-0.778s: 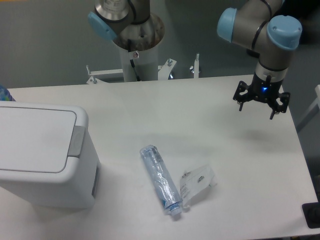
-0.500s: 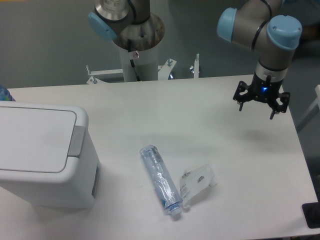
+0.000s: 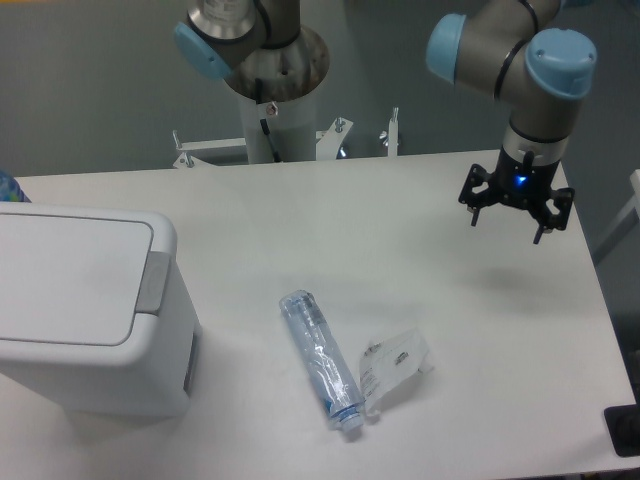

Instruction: Open the trash can

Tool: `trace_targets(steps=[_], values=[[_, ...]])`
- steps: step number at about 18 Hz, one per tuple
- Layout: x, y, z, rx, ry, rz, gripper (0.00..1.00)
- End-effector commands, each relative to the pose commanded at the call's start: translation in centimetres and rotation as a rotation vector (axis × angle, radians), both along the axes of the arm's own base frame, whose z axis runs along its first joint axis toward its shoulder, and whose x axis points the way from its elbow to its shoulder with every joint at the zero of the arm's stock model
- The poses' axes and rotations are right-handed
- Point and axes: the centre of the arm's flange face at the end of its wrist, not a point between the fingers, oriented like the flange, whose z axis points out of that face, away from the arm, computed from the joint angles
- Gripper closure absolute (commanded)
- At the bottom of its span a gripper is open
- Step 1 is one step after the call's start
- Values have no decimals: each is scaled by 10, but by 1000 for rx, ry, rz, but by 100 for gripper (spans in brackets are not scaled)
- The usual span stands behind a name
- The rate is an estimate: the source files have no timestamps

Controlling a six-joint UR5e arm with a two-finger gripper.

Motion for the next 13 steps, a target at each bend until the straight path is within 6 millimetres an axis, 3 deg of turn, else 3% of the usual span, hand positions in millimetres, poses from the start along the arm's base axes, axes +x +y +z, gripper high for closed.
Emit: trace_targets(steps=[2,5,10,13], values=[[2,7,5,23,-12,58,0],[11,35,24,67,-20,138,0],[41,75,32,86,-40,157,0],[74,107,68,145,-32,200,0]])
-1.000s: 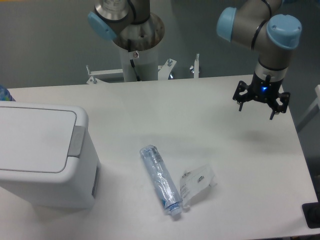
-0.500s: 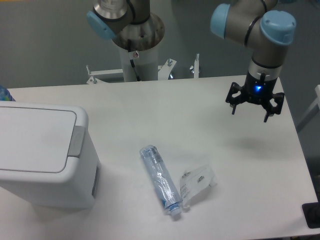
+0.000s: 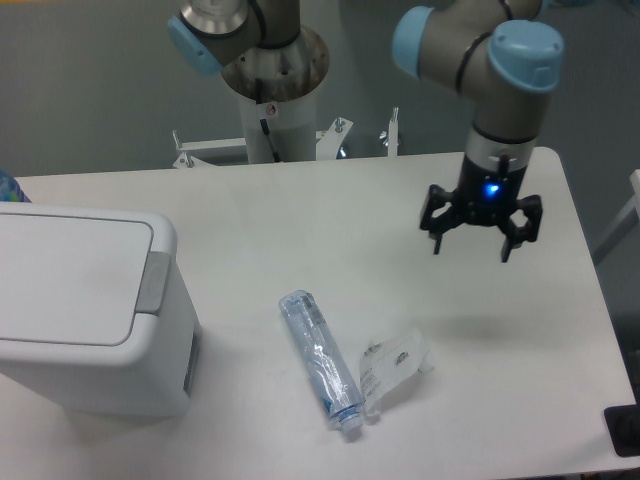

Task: Open the trash can
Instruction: 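Move the open gripper toward the white trash can lid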

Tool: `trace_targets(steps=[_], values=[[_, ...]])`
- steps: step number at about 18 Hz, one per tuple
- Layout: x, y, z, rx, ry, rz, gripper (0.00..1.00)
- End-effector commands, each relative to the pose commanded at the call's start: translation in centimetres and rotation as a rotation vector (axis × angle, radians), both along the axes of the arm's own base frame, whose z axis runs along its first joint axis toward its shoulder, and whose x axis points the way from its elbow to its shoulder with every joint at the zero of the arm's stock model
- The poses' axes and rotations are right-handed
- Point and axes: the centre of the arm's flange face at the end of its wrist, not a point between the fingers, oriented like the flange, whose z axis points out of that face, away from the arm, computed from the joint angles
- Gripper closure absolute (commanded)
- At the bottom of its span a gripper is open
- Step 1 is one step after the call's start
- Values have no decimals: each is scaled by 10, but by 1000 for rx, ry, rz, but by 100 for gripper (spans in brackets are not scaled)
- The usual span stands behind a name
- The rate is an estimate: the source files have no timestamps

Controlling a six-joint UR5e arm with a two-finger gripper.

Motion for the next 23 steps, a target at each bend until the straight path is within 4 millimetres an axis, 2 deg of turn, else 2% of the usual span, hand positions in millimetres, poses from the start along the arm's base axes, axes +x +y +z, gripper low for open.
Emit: trace_targets(steps=[5,8,13,15,18,23], values=[[51,35,31,48,37,-35,0],[78,58,42,94,46,-23,0],[116,88,57,249,-80,17,0],[127,90,69,287,-103,11,0],[155,99,81,308,-121,-5,0],[181,113,79,306,-136,-41,0]])
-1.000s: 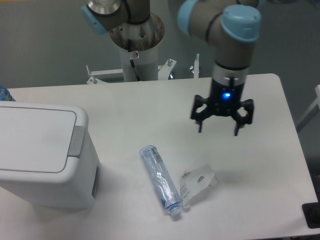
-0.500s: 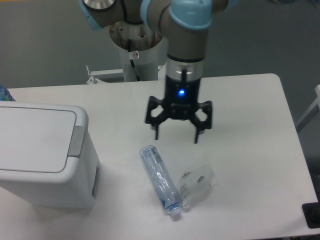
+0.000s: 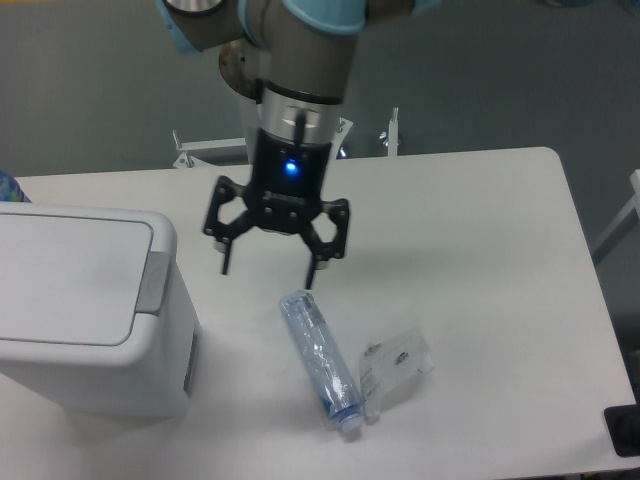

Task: Open the trash can
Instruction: 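Move the open gripper toward the white trash can lid, then lower the gripper finger against the lid edge of the trash can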

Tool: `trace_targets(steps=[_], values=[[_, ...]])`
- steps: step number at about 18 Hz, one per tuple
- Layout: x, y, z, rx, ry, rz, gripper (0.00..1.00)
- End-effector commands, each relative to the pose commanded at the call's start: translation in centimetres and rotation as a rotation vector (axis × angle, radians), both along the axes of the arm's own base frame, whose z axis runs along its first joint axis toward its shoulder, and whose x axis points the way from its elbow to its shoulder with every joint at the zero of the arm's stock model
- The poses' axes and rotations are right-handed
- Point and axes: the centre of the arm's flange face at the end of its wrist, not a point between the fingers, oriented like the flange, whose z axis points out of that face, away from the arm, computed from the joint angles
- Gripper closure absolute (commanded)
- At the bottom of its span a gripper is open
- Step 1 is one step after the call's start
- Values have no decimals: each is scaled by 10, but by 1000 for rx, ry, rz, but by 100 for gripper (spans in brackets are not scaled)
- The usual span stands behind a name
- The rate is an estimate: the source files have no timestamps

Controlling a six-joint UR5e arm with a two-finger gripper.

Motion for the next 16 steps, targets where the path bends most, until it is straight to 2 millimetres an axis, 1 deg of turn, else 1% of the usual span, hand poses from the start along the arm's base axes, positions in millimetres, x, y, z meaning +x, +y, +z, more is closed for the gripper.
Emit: trace_targets(steps=[3,5,8,9,16], values=[[7,5,-3,1,1,-15,0],[11,13,-9,7,9,-30,0],[10,19,-15,11,14,-35,0],[12,21,-15,12,15,-41,0],[13,25,-23,-1,9,-43,0]])
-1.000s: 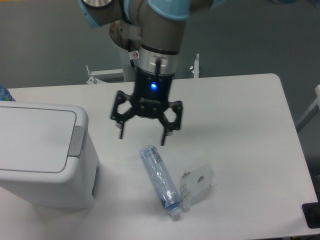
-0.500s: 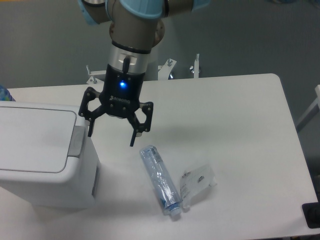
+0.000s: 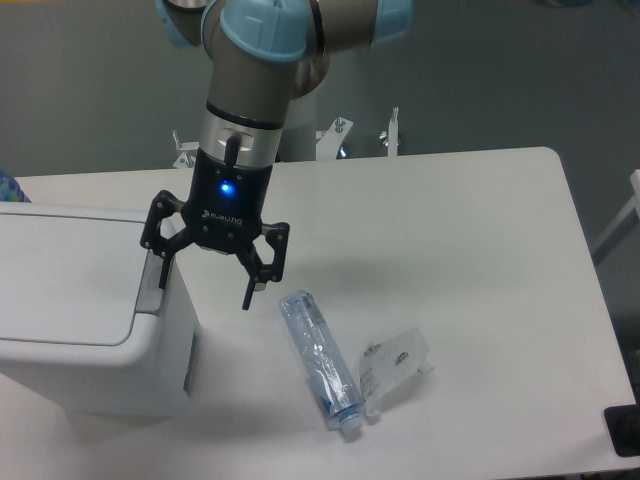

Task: Open the trash can
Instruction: 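Lower the gripper finger against the lid edge of the trash can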

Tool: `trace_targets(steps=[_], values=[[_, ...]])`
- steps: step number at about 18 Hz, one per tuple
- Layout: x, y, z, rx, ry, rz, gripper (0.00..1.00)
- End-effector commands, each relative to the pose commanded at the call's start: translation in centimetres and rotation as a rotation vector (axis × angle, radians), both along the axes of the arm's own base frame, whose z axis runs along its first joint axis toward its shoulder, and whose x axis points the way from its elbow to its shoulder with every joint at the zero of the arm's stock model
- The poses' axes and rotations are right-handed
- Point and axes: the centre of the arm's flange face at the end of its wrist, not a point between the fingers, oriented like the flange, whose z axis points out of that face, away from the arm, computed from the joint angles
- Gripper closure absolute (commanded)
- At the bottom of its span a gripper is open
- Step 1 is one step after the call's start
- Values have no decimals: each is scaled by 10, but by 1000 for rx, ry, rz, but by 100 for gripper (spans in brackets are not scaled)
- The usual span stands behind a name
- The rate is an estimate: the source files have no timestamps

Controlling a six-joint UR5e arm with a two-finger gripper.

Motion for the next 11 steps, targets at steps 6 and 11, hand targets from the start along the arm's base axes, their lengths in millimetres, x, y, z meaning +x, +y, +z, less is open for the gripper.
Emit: trace_targets(steps=[6,11], values=[[-1,1,-5,-9,-4,2,0],[-2,1,-3,-6,-3,3,0]])
